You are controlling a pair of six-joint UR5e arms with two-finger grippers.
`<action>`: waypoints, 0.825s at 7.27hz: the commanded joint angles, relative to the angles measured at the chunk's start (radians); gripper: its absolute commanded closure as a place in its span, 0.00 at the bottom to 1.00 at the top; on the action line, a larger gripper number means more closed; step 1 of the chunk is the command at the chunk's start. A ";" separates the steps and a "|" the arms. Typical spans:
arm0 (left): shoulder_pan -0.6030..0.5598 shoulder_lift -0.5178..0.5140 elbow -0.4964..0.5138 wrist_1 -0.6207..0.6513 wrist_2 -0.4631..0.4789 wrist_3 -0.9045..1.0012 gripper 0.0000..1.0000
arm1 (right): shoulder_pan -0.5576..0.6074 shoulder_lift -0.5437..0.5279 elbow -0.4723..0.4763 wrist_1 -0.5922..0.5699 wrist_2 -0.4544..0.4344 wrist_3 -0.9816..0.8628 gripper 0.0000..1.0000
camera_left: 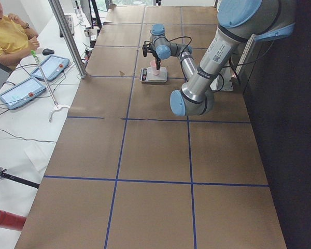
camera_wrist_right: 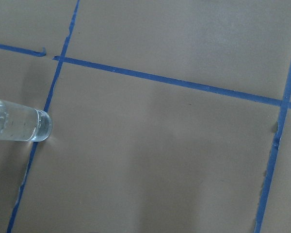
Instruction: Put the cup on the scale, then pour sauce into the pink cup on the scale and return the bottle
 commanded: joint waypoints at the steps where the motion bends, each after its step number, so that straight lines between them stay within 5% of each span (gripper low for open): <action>1: -0.035 0.021 -0.029 -0.001 -0.001 0.005 0.35 | -0.145 -0.001 0.027 0.155 -0.181 0.194 0.04; 4: -0.133 0.073 -0.037 0.000 -0.001 0.161 0.35 | -0.428 -0.077 0.059 0.504 -0.379 0.589 0.02; 6: -0.197 0.102 -0.038 -0.001 -0.004 0.188 0.35 | -0.681 -0.082 0.149 0.537 -0.553 0.874 0.01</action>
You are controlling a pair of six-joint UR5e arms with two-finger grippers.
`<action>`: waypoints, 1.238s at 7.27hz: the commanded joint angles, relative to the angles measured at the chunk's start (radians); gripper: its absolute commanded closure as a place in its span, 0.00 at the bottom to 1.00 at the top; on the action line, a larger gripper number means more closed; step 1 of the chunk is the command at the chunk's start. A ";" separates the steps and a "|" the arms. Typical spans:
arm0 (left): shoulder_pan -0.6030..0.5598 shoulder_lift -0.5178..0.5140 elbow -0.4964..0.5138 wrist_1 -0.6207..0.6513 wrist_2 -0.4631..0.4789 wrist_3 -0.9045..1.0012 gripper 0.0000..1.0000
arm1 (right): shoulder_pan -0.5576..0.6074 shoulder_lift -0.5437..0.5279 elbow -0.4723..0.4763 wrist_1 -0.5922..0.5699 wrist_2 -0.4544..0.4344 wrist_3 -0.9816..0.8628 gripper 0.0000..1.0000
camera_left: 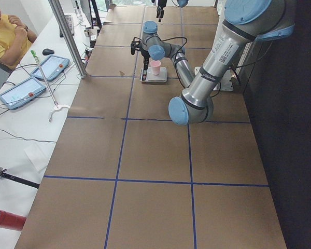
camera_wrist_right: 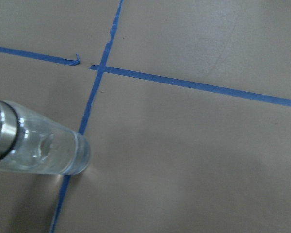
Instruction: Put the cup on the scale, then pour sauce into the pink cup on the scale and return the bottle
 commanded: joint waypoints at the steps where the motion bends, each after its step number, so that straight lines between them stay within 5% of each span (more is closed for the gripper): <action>1: -0.073 0.032 -0.003 0.000 -0.002 0.114 0.34 | -0.302 -0.007 0.086 0.028 -0.258 0.301 0.01; 2: -0.113 0.069 -0.010 0.000 -0.004 0.189 0.34 | -0.422 0.001 0.088 0.022 -0.405 0.372 0.00; 7: -0.176 0.143 -0.039 -0.003 -0.004 0.311 0.31 | -0.535 0.073 0.040 0.023 -0.816 0.414 0.00; 9: -0.205 0.197 -0.059 -0.003 -0.002 0.444 0.30 | -0.535 0.102 0.006 0.026 -0.891 0.414 0.00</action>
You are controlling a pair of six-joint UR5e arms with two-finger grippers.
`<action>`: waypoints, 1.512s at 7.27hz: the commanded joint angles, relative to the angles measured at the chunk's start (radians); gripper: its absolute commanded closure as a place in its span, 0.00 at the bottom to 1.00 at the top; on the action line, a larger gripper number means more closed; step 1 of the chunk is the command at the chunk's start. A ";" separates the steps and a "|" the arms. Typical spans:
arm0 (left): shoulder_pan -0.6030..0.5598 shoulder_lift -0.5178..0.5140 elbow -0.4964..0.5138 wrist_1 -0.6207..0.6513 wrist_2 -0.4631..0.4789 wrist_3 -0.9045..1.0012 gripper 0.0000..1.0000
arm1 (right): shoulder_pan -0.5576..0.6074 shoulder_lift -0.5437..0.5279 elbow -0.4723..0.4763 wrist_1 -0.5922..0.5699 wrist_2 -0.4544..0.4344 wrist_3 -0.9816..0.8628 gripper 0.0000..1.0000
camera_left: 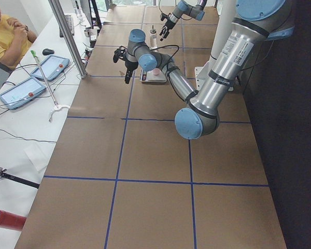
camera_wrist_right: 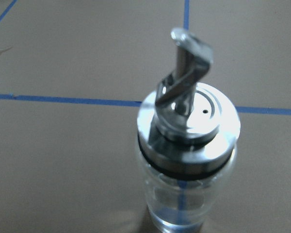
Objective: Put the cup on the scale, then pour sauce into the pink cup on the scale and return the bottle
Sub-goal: 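Move the right gripper to the glass sauce bottle and grasp it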
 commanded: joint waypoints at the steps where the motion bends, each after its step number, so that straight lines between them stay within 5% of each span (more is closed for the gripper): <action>1: -0.021 0.039 -0.009 -0.001 0.004 0.089 0.30 | -0.002 0.012 -0.018 0.009 -0.091 0.002 0.00; 11: -0.060 0.038 -0.023 0.004 0.007 0.100 0.30 | -0.006 0.106 -0.142 0.011 -0.237 0.003 0.00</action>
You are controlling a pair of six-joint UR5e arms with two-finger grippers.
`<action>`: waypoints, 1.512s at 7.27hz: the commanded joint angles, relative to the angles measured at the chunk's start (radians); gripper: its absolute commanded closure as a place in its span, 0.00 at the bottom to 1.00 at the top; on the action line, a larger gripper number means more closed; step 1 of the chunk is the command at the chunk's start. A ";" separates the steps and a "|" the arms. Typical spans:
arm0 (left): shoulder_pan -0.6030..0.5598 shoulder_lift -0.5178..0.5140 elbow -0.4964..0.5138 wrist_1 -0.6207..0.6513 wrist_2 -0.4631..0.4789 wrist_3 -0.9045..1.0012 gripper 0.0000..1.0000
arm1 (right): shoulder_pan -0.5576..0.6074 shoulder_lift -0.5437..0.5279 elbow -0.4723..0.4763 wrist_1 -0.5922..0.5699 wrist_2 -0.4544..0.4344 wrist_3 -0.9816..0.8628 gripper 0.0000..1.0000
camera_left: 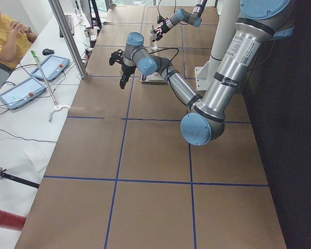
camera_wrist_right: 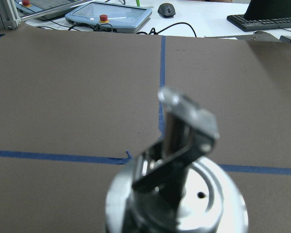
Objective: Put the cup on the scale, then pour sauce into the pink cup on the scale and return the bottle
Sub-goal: 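Lift the sauce bottle with the right gripper toward the pink cup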
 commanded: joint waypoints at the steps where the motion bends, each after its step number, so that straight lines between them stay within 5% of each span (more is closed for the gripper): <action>1: -0.017 -0.004 -0.012 0.025 0.000 0.000 0.30 | -0.003 0.015 -0.017 0.001 -0.017 0.003 0.00; 8: -0.020 -0.014 -0.037 0.063 0.000 -0.002 0.30 | -0.038 0.015 -0.044 0.003 -0.060 -0.008 0.02; 9: -0.020 -0.012 -0.043 0.065 0.000 -0.002 0.29 | -0.038 0.016 -0.044 0.003 -0.065 -0.003 0.11; 11: -0.020 -0.011 -0.046 0.066 0.000 -0.003 0.29 | -0.036 0.006 -0.044 0.059 -0.080 -0.011 0.53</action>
